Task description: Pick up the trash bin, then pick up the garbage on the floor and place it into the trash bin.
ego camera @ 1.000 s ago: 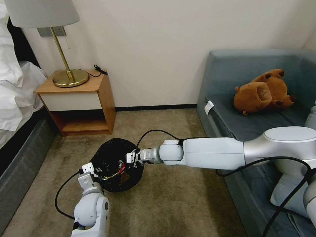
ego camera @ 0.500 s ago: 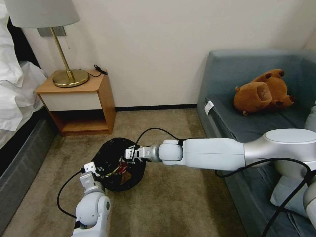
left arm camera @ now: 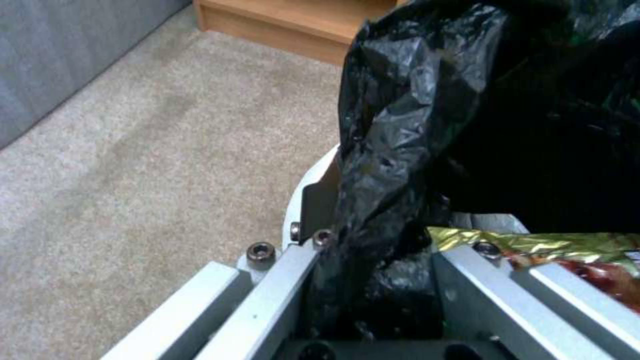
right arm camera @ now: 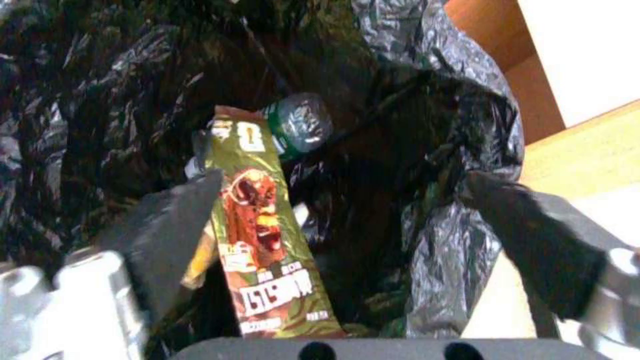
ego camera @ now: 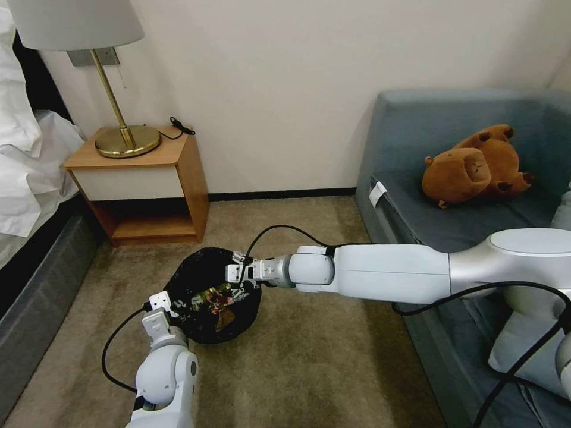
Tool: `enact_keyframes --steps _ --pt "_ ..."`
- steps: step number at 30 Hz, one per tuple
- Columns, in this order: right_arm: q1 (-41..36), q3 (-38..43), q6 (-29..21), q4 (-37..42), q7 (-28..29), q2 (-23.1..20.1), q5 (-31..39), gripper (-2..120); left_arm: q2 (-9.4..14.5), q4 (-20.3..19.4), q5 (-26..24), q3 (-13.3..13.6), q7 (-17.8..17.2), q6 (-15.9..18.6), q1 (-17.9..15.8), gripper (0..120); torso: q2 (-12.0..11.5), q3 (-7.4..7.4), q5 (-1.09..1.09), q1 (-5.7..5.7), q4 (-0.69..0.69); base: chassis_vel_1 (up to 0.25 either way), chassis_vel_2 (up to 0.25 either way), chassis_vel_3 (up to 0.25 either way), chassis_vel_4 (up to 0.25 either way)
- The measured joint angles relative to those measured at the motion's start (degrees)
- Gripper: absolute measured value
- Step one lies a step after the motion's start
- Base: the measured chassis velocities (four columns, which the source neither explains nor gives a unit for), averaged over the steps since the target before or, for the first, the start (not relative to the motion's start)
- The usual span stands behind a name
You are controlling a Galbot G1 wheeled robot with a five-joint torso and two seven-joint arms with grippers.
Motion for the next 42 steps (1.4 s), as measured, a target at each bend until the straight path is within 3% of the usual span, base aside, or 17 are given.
enact_keyframes --steps 6,19,24,32,35,36,38,39,42 --pt "0.6 1.1 0.1 0.4 -0.5 -0.2 0.0 100 0.0 0.2 -1.3 -0.2 -0.2 0.0 0.0 2 0.0 0.00 0.00 0.00 0.00 0.000 0.000 0.000 0.000" --pt "2.6 4.1 0.1 6.3 -0.7 -6.4 -0.1 100 0.0 0.1 -2.3 -0.9 -0.4 -0.1 0.0 2 0.0 0.00 0.01 0.00 0.00 0.000 0.000 0.000 0.000" --pt "-0.5 9.6 -0.6 8.8 -0.5 -9.4 -0.6 100 0.0 0.0 -2.9 -1.0 -0.4 -1.0 0.3 2 0.0 0.00 0.01 0.00 -0.01 0.000 0.000 0.000 0.000" --pt "-14.7 28.0 -3.2 11.6 6.1 -13.4 -1.6 100 0.0 -0.7 -4.5 -0.7 0.2 -1.5 0.5 2 0.0 0.00 0.02 0.00 0.00 0.000 0.000 0.000 0.000" --pt "-28.4 46.2 -3.6 13.8 9.9 -15.1 -3.2 100 0.0 -0.7 -4.7 -1.1 0.3 -1.3 0.1 2 0.0 0.00 0.01 0.00 0.01 0.000 0.000 0.000 0.000" --pt "-28.4 46.2 -3.6 13.8 9.9 -15.1 -3.2 100 0.0 -0.7 -4.7 -1.1 0.3 -1.3 0.1 2 0.0 0.00 0.01 0.00 0.01 0.000 0.000 0.000 0.000" --pt "-37.6 56.0 -3.6 15.4 10.1 -15.4 -4.6 100 0.1 -0.7 -4.7 -1.1 0.4 -1.2 -0.3 2 0.0 0.00 0.03 0.00 -0.02 0.000 0.000 0.000 0.000" --pt "-37.6 56.0 -3.6 15.4 10.1 -15.4 -4.6 100 0.1 -0.7 -4.7 -1.1 0.4 -1.2 -0.3 2 0.0 0.00 0.03 0.00 -0.02 0.000 0.000 0.000 0.000" --pt "-46.2 66.1 -3.6 18.1 10.4 -14.6 -6.1 100 0.0 -0.5 -4.6 -1.1 0.4 -1.1 -0.8 2 0.0 -0.01 0.01 0.00 -0.03 0.000 0.000 0.000 0.000"
